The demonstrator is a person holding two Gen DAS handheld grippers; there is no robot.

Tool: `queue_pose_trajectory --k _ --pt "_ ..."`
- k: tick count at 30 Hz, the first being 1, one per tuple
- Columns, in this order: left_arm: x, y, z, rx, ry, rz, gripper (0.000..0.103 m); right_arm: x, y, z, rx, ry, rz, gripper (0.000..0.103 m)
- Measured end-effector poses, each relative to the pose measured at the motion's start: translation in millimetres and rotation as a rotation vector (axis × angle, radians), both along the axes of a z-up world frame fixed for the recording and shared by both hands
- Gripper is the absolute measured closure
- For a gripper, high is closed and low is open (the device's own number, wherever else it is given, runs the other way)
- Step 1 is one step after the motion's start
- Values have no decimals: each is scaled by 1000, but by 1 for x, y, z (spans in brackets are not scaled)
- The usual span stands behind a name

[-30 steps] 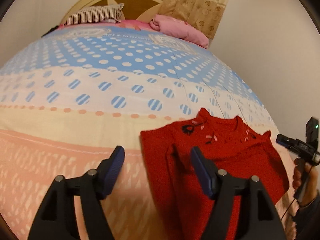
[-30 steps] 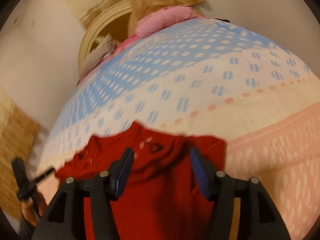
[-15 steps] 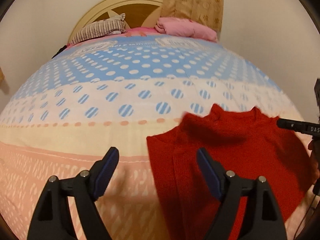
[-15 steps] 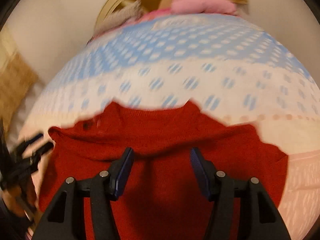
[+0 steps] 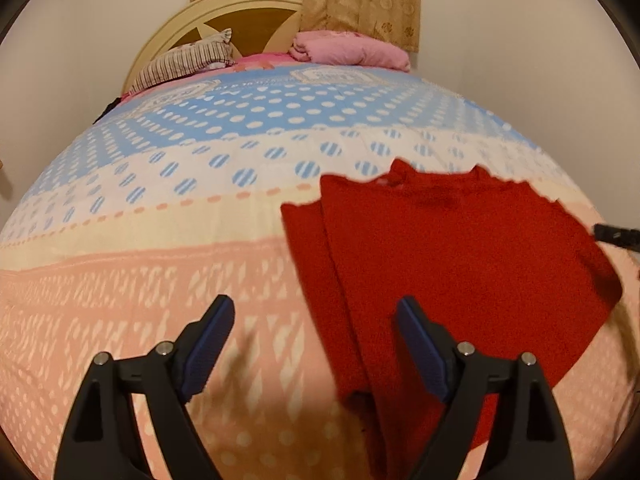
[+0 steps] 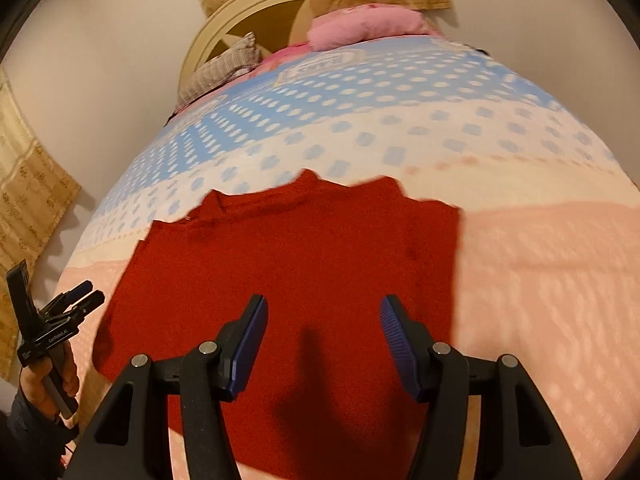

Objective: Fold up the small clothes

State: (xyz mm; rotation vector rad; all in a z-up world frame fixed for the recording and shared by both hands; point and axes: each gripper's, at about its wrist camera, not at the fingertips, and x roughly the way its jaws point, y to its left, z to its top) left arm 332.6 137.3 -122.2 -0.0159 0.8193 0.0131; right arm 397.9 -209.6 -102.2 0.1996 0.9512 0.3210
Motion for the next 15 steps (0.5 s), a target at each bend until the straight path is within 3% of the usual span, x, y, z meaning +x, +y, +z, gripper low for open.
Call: queue_pose_trajectory --k 4,6,7,8,9,11,15 --pt "6 2 -14 -23 15 34 16 -10 -2 -3 1 -9 6 43" --pt "10 4 -18 -21 13 54 11 -7 3 -6 -101 -26 -9 45" --pt "10 5 -20 -21 15 67 8 -6 1 -9 -125 -27 -20 50" --pt "11 8 -21 -31 20 84 8 -2 -2 -14 -126 -12 -33 67" --pt "12 10 -22 -36 26 88 8 3 -7 -24 -110 36 -45 74" --pt "13 11 -24 -28 36 98 7 6 -10 -38 -119 70 -45 74" --pt "7 17 -16 -40 33 105 8 -4 -8 -28 -160 35 -71 74"
